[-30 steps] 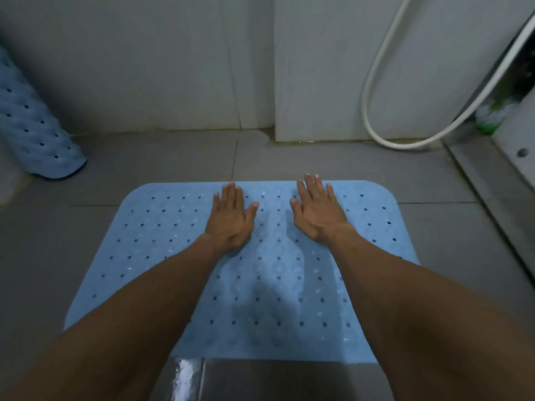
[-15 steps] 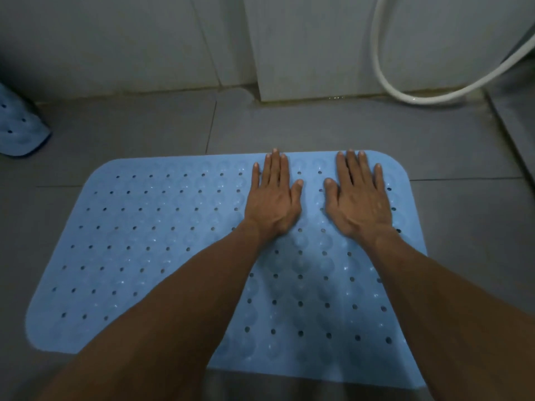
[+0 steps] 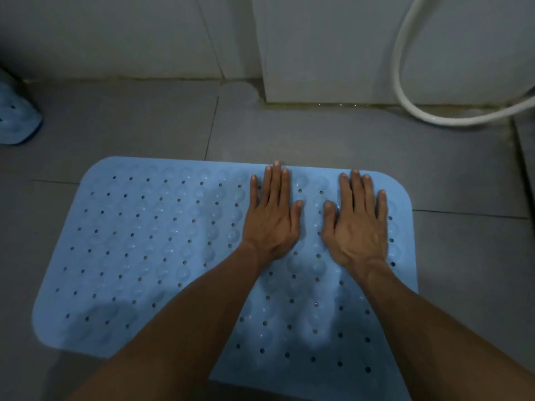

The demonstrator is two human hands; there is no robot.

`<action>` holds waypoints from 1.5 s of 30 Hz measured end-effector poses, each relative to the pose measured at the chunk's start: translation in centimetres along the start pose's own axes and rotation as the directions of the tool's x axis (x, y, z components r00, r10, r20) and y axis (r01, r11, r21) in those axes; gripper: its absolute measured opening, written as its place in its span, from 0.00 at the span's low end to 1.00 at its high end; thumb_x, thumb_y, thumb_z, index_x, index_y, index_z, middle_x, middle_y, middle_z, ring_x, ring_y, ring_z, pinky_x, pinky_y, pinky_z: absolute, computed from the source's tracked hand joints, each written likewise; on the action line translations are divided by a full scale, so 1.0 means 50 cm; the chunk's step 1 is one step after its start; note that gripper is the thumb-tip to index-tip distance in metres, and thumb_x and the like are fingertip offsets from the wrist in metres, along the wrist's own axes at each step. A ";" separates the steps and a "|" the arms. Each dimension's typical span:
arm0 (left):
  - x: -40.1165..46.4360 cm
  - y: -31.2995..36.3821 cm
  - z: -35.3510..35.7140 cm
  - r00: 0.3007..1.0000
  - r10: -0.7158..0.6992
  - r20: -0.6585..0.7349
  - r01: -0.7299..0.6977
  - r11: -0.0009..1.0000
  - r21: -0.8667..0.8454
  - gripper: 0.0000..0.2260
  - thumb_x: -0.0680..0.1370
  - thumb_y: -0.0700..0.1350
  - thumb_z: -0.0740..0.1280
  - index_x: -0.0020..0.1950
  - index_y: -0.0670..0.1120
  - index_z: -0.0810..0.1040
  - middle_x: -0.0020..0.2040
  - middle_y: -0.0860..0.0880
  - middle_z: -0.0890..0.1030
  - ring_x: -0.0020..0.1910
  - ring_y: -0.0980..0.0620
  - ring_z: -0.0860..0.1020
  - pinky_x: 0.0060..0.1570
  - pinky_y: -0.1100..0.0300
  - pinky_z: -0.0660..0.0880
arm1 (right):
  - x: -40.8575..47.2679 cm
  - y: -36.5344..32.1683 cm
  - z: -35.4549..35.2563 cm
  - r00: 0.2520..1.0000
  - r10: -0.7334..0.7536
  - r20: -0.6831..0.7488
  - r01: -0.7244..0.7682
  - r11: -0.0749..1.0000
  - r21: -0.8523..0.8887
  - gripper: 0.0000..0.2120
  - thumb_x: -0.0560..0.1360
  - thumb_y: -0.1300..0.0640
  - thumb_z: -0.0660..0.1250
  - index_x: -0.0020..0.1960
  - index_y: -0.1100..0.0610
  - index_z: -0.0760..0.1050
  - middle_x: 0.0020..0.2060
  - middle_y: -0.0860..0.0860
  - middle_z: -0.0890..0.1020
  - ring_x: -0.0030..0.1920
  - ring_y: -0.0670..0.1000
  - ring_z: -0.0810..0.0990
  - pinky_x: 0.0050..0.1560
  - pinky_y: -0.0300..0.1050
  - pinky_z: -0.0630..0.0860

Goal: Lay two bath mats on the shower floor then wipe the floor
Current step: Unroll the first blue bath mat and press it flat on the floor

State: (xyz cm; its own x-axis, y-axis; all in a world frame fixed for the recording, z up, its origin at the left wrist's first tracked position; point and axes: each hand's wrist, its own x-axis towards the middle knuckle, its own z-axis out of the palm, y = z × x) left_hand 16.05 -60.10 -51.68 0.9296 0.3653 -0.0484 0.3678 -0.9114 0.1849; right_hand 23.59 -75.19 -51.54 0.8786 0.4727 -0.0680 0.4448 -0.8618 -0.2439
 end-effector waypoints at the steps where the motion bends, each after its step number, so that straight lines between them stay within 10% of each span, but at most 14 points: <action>1: 0.000 0.000 0.000 1.000 -0.005 0.007 0.005 1.000 0.006 0.30 0.83 0.55 0.44 0.79 0.40 0.41 0.80 0.42 0.40 0.79 0.46 0.38 0.77 0.44 0.39 | 0.000 0.000 0.000 1.000 0.002 0.002 -0.002 1.000 -0.007 0.31 0.83 0.42 0.43 0.82 0.54 0.47 0.81 0.53 0.49 0.81 0.52 0.43 0.79 0.58 0.43; 25: -0.007 -0.005 0.010 1.000 0.009 -0.017 -0.010 1.000 -0.027 0.30 0.82 0.54 0.47 0.79 0.38 0.51 0.79 0.39 0.52 0.79 0.43 0.49 0.76 0.42 0.46 | -0.011 -0.003 0.001 0.999 -0.002 -0.048 0.000 1.000 -0.027 0.31 0.83 0.42 0.44 0.81 0.54 0.49 0.81 0.51 0.51 0.81 0.50 0.45 0.79 0.55 0.41; 33: -0.040 -0.088 -0.099 0.983 -0.017 0.184 0.063 0.968 -0.244 0.30 0.83 0.58 0.41 0.79 0.43 0.39 0.80 0.46 0.37 0.78 0.51 0.35 0.75 0.49 0.31 | -0.054 -0.078 -0.045 0.986 0.127 0.111 -0.119 0.990 -0.080 0.34 0.82 0.39 0.41 0.81 0.57 0.39 0.81 0.53 0.40 0.80 0.54 0.37 0.78 0.57 0.36; 45: -0.359 -0.299 -0.069 0.998 -0.041 0.050 0.043 0.999 -0.026 0.30 0.83 0.57 0.43 0.79 0.40 0.42 0.80 0.43 0.41 0.79 0.48 0.38 0.76 0.48 0.34 | -0.307 -0.341 0.076 0.979 -0.159 0.131 0.164 0.986 -0.025 0.34 0.81 0.40 0.38 0.81 0.57 0.37 0.80 0.54 0.38 0.79 0.51 0.34 0.78 0.54 0.33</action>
State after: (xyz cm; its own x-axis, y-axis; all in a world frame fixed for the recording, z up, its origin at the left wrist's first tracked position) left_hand -6.21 -52.37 -50.21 0.9136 0.3928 -0.1049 0.4064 -0.8897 0.2080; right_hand 1.87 -67.06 -50.02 0.7662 0.6238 -0.1542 0.5869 -0.7771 -0.2272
